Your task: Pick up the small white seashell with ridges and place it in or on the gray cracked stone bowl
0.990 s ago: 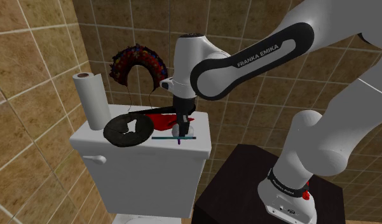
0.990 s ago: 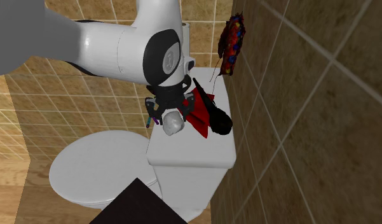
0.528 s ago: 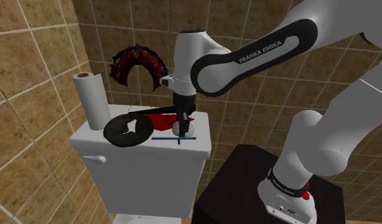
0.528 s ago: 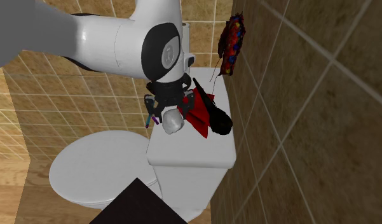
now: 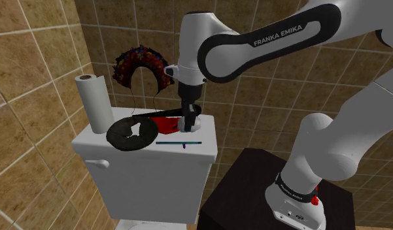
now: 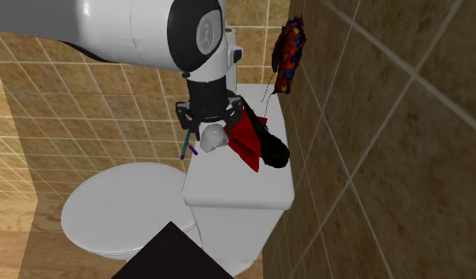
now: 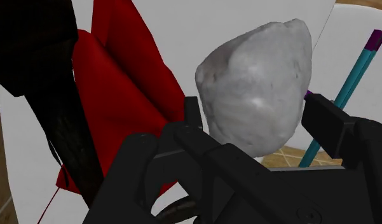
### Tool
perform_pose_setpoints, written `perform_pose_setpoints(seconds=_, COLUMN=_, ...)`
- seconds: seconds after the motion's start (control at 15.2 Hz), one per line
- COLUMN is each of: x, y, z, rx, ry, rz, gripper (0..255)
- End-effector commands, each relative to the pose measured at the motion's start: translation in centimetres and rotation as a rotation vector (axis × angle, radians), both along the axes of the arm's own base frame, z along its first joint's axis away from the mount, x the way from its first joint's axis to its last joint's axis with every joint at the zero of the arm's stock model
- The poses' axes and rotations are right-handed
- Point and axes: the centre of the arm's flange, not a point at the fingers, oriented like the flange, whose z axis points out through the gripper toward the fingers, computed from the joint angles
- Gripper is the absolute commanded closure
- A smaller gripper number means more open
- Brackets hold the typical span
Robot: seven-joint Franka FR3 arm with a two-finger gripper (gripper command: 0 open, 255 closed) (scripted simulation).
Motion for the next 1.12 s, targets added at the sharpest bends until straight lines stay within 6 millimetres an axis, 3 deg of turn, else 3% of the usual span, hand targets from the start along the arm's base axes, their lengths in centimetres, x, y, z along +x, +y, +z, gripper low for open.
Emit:
perform_pose_setpoints(seconds=0.0, x=0.0, y=-0.1, z=1.0, rx=0.000, ry=0.000, rz=0.000, gripper=255)
perform_pose_setpoints(seconds=0.73, x=0.0, y=-0.1, z=6.7, rx=0.000, ry=0.000, rz=0.000, gripper=255)
perform_pose_setpoints(seconds=1.06, x=4.6, y=4.7, z=6.6, rx=0.000, ry=0.000, rz=0.000, gripper=255)
